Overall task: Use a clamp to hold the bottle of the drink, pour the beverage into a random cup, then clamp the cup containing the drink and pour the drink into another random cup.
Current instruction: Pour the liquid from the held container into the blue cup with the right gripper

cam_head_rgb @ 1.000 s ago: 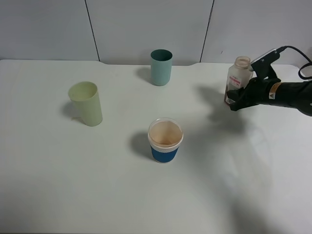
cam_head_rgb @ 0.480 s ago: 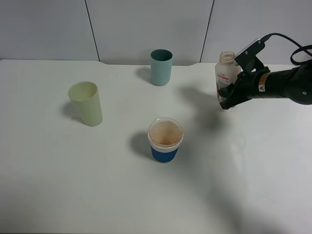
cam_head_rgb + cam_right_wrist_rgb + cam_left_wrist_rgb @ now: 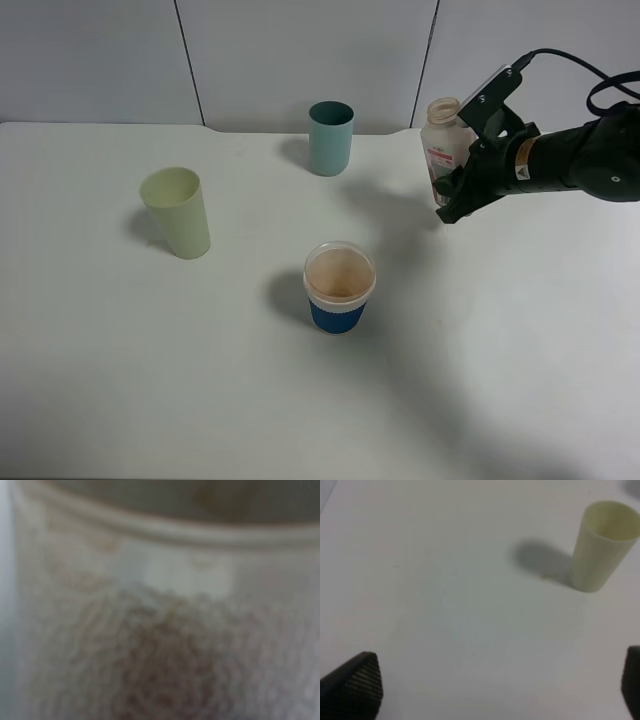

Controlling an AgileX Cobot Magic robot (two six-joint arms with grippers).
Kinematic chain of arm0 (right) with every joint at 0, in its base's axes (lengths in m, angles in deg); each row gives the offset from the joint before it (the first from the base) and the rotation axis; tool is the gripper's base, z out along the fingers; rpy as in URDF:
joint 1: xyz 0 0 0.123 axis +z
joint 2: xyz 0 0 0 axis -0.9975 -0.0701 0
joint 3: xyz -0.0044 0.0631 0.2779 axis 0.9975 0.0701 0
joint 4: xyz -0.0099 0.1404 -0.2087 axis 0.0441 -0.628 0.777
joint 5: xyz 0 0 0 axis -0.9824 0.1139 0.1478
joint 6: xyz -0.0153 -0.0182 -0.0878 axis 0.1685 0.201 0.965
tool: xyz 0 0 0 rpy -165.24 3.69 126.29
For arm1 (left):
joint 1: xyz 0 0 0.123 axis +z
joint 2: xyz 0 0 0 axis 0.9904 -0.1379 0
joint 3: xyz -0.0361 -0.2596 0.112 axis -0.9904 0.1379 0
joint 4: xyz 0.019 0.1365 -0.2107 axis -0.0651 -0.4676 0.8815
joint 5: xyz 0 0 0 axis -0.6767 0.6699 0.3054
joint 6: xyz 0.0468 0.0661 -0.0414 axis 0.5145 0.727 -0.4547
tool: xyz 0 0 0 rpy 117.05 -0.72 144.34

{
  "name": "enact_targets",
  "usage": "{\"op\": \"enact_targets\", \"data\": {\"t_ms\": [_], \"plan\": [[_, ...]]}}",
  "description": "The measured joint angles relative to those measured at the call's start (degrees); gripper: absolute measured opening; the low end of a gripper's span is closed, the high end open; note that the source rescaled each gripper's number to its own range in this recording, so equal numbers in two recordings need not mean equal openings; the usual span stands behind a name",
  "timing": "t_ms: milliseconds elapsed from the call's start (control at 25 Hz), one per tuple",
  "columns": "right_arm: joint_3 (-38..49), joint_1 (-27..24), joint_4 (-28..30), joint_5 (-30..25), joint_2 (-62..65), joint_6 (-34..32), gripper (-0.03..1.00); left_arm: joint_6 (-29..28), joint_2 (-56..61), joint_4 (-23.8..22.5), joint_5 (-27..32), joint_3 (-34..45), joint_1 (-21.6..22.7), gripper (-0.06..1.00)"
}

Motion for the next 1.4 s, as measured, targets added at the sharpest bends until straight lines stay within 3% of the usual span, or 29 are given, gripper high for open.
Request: {"op": "enact_targets", "data": {"t_ms": [440, 960, 1400], "plan": [[0.0, 5.8, 0.0, -5.3, 1.2, 0.0, 0.01, 0.0, 0.0, 0.0, 0.0, 0.0, 0.0, 0.89], [0.0, 8.7, -0.1, -10.1, 6.3, 0.0, 0.01, 0.0, 0.0, 0.0, 0.0, 0.0, 0.0, 0.89], [0.0, 13.9, -1.6, -11.4, 8.0, 0.0, 0.01, 0.0, 0.0, 0.0, 0.0, 0.0, 0.0, 0.89]]}}
